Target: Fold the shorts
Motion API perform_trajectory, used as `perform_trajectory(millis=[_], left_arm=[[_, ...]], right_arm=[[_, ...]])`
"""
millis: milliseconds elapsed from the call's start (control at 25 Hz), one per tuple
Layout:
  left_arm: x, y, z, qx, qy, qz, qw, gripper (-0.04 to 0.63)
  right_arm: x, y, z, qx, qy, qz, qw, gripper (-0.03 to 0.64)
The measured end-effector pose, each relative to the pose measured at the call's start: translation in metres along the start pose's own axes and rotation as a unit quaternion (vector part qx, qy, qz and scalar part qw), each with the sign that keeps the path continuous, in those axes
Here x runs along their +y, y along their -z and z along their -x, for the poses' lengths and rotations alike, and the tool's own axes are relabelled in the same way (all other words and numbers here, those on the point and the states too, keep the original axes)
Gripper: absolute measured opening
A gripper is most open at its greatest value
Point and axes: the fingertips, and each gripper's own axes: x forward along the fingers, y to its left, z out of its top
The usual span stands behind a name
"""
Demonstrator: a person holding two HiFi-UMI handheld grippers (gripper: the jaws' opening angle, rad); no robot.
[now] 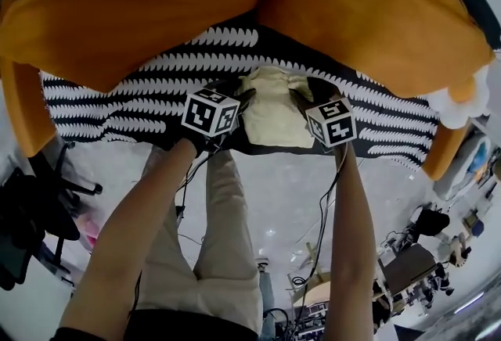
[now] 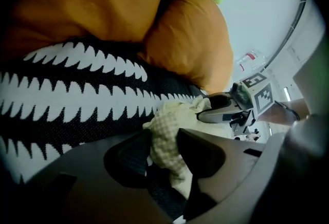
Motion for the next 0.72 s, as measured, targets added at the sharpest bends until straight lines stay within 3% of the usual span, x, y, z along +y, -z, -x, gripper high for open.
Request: perform_trajectory(millis=[120,240,400,600,720], left_arm=[[-0.005,-0.001,0.007,-0.001,0.009,-0.019,0.9998,0.088],[-0.028,-0.003,0.028,-0.011,0.017,-0.044,0.9989,0.066],[-0.070,0.001,0.058,-0.021,0.047,-0.068,0.9963,0.064],[-0.096,0.010,0.077,-0.023,0.075,-0.127,0.9888,0.064],[-0.087,0.017,0.076,-0.023,0.074,-0.108,0.9910,0.066]], right_arm=[[0.018,-0.007,0.008,-0.009,-0.029,-0.006,1.000,0.148],[0.041,-0.014,0.037,-0.036,-0.043,0.005,0.998,0.056],[0.061,-0.007,0.084,-0.062,-0.060,0.005,0.996,0.052],[0.074,0.005,0.101,-0.069,-0.069,0.004,0.995,0.051],[0.075,0.006,0.090,-0.062,-0.067,0.010,0.996,0.052]])
